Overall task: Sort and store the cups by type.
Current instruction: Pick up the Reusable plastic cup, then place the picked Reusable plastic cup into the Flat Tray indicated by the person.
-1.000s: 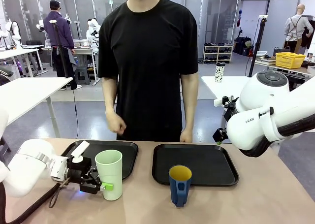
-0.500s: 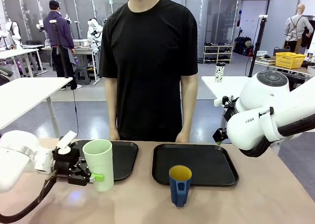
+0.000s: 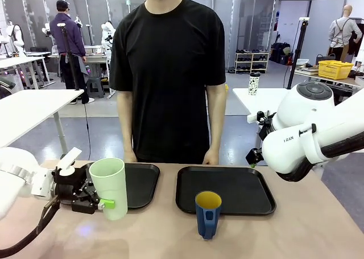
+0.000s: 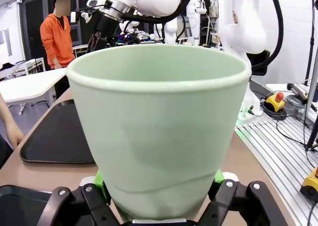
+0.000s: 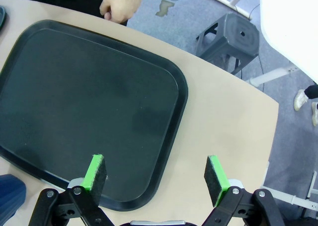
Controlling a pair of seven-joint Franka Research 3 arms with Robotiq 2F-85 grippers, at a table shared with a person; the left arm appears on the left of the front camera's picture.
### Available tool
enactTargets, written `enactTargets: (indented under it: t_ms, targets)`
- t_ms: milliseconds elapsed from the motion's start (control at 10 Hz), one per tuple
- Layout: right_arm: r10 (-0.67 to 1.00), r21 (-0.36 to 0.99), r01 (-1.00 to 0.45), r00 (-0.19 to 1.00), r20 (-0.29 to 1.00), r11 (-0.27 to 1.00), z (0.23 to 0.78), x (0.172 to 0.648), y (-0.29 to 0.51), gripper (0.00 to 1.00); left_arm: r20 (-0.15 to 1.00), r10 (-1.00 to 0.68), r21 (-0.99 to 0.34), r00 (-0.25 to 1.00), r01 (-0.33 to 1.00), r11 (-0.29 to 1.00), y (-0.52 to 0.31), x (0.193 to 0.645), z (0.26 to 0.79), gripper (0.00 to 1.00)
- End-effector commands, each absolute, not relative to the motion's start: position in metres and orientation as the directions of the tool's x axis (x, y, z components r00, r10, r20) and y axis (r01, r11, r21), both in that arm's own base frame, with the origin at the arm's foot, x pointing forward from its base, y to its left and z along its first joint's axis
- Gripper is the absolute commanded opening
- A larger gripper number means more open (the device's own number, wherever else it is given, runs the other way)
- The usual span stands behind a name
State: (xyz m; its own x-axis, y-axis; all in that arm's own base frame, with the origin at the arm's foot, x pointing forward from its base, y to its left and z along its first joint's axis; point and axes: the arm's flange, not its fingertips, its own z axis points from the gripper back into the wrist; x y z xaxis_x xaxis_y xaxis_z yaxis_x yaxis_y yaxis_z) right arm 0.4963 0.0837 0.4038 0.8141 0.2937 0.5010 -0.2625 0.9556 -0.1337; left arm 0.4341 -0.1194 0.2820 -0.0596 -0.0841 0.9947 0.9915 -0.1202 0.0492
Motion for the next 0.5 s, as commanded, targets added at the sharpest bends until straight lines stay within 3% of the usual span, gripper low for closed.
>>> enactTargets:
  t_ms: [0,400]
  targets:
    - [0.295,-0.134,-0.263,0.813,0.502,0.955,0.4041,0.4965,0.0841,1.0,0.995,-0.079,0.05,-0.059,0.992,-0.116,-0.1198,0.436,0.282,0.4]
    - [0.295,-0.134,-0.263,0.813,0.502,0.955,0.4041,0.4965,0.0841,1.0,0.995,-0.079,0.05,-0.059,0.992,-0.116,-0.1198,0.436,0.282,0.4]
